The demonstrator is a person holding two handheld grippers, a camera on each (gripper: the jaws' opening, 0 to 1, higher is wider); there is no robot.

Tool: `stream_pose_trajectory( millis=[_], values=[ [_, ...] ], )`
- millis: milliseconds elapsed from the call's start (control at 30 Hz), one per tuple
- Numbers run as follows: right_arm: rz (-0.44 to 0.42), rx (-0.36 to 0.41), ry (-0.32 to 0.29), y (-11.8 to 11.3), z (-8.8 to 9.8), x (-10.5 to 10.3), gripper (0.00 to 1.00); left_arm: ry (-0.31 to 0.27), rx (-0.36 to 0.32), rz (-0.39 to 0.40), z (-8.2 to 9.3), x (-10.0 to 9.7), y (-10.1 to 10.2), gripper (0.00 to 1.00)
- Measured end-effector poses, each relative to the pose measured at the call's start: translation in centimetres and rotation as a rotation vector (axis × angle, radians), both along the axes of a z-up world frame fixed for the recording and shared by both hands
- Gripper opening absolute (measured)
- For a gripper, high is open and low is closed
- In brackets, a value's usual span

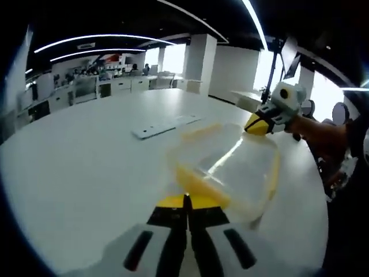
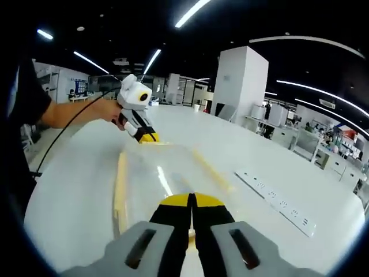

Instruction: Snap each plastic latch of the storage box into its locked position after aligning the lid with the box until every specified latch is closed and the lid sits flush.

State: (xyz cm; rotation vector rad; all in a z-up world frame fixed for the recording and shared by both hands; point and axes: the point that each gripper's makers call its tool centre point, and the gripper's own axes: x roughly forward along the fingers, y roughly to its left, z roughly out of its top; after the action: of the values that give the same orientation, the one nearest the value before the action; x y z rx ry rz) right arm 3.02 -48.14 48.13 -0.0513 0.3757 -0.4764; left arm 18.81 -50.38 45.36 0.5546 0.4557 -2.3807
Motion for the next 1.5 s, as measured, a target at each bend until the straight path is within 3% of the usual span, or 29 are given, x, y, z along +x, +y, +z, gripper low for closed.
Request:
stream_pose_trajectory(
  millis=[267, 367, 500, 1033, 1200, 1233, 1267, 1367, 1500],
  values=[
    [0.020, 0.018, -0.020, 0.1, 0.0, 0.6, 0.00, 0.008, 0.036, 0.040, 0.0, -0.1, 0.1, 0.00],
    [0.025, 0.063, -0.028, 0.1, -0.1, 0.5, 0.00, 0.037, 0.058, 0.059, 0.0, -0.1, 0.1, 0.00],
    [0.032, 0.055, 0.004, 0.2, -0.2, 0.6, 0.00, 0.035, 0.065, 0.063, -0.1, -0.2, 0.1, 0.00],
    [0.030, 0.044, -0.041, 0.3, -0.2, 0.5, 0.00, 0.082, 0.116, 0.133, -0.2, -0.4, 0.2, 0.00],
    [0.029, 0.043, -0.044, 0.3, -0.2, 0.5, 0.00, 0.105, 0.126, 0.164, -0.2, -0.4, 0.2, 0.00],
    [0.029, 0.044, -0.046, 0.2, -0.2, 0.5, 0.00, 0.172, 0.121, 0.139, 0.5, -1.3, 0.3, 0.00],
    [0.030, 0.047, -0.046, 0.3, -0.3, 0.6, 0.00, 0.126, 0.175, 0.205, -0.7, -0.3, 0.4, 0.00],
    [0.021, 0.035, -0.055, 0.2, -0.3, 0.7, 0.00, 0.170, 0.162, 0.195, -0.7, -0.4, 0.6, 0.00],
    [0.015, 0.044, -0.087, 0.2, -0.2, 0.7, 0.00, 0.155, 0.124, 0.167, -0.1, 0.1, 1.0, 0.00]
  ],
)
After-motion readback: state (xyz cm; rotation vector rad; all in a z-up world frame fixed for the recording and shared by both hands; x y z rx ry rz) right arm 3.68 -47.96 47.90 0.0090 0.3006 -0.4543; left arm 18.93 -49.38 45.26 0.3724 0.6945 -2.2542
